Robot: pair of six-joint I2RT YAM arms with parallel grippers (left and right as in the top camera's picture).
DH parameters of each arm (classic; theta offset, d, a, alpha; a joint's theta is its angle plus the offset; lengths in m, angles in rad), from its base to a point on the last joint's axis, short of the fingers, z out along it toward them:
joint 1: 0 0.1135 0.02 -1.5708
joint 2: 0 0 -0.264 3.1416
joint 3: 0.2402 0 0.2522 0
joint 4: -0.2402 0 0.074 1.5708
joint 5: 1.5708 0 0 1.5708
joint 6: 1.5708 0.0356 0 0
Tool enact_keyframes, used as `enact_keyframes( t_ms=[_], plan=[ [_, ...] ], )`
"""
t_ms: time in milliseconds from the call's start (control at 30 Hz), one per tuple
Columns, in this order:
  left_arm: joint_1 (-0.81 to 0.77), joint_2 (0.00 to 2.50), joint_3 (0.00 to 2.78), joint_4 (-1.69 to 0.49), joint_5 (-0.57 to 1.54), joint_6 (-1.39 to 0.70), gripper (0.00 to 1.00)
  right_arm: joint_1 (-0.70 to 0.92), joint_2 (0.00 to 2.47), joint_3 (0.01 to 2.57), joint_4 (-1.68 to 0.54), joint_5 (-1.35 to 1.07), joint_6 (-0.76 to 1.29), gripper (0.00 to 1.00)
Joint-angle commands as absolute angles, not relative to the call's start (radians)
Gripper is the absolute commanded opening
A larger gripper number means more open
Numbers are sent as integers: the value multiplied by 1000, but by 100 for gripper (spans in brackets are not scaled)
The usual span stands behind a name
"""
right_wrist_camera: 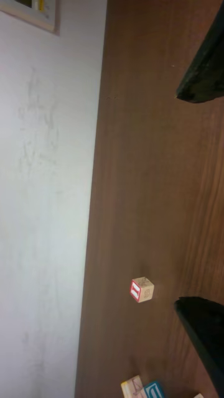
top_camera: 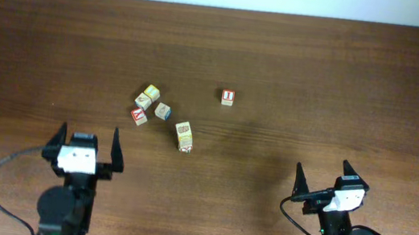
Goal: Rotate 5 blocks
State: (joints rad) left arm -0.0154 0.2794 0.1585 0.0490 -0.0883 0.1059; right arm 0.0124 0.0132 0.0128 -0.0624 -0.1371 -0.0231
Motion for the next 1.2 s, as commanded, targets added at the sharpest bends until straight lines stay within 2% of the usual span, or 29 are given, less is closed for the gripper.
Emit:
enact_keyframes(
  t_ms=[0,100,1167],
  plan=[
    [3,142,33,51,-95,131,99,6,6,6,-65,-143,-22,99],
    [3,57,9,-76,-94,133,99,6,6,6,-65,-143,-22,98],
    [1,6,9,-76,-83,133,99,6,6,6,-65,-143,-22,99]
  ],
)
